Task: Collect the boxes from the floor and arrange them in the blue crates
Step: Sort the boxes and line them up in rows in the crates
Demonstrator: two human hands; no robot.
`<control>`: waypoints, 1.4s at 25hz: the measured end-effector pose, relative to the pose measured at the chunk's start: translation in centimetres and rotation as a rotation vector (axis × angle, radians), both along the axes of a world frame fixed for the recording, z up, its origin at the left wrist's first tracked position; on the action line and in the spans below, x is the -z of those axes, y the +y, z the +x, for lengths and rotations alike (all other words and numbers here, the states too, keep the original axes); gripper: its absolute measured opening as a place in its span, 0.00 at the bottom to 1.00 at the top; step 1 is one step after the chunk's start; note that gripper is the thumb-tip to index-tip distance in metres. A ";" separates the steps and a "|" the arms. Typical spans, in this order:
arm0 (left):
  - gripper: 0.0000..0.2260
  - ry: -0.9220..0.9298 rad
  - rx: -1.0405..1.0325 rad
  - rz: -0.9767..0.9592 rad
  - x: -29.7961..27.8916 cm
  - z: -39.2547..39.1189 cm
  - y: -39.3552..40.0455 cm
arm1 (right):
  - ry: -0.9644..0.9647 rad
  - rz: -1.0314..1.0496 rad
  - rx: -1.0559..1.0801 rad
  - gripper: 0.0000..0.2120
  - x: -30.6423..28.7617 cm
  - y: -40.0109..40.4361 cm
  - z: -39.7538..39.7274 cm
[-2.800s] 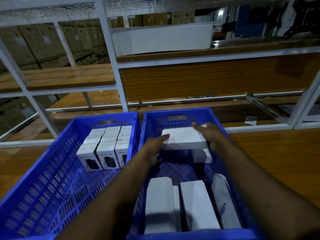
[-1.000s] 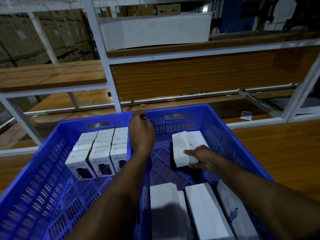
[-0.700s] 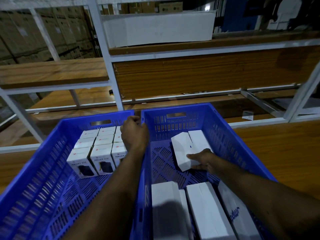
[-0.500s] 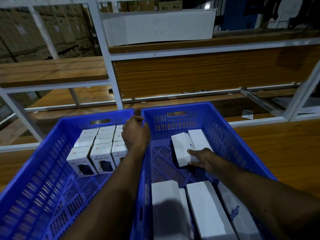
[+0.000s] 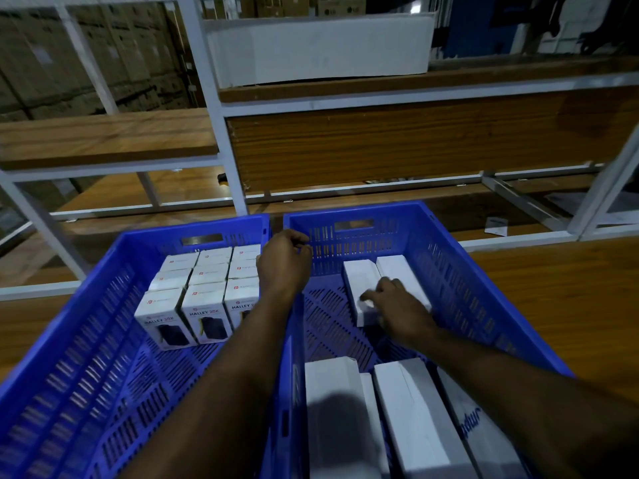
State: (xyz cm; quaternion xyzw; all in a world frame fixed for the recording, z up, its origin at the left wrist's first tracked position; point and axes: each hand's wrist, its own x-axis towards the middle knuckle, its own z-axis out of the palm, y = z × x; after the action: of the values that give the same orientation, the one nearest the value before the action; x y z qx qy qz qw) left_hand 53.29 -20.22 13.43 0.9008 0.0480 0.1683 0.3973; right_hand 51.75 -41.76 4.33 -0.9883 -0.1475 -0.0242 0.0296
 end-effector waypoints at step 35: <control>0.12 0.037 0.118 -0.306 -1.6 -2.7 3.0 | 0.943 0.460 -0.214 0.21 -4.2 5.4 -3.9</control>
State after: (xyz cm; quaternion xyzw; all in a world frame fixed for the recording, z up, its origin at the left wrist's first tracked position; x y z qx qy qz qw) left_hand 50.60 -17.26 15.02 0.8341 0.0274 0.1185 0.5381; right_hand 47.87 -36.33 8.53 -0.8393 -0.2092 0.3941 0.3107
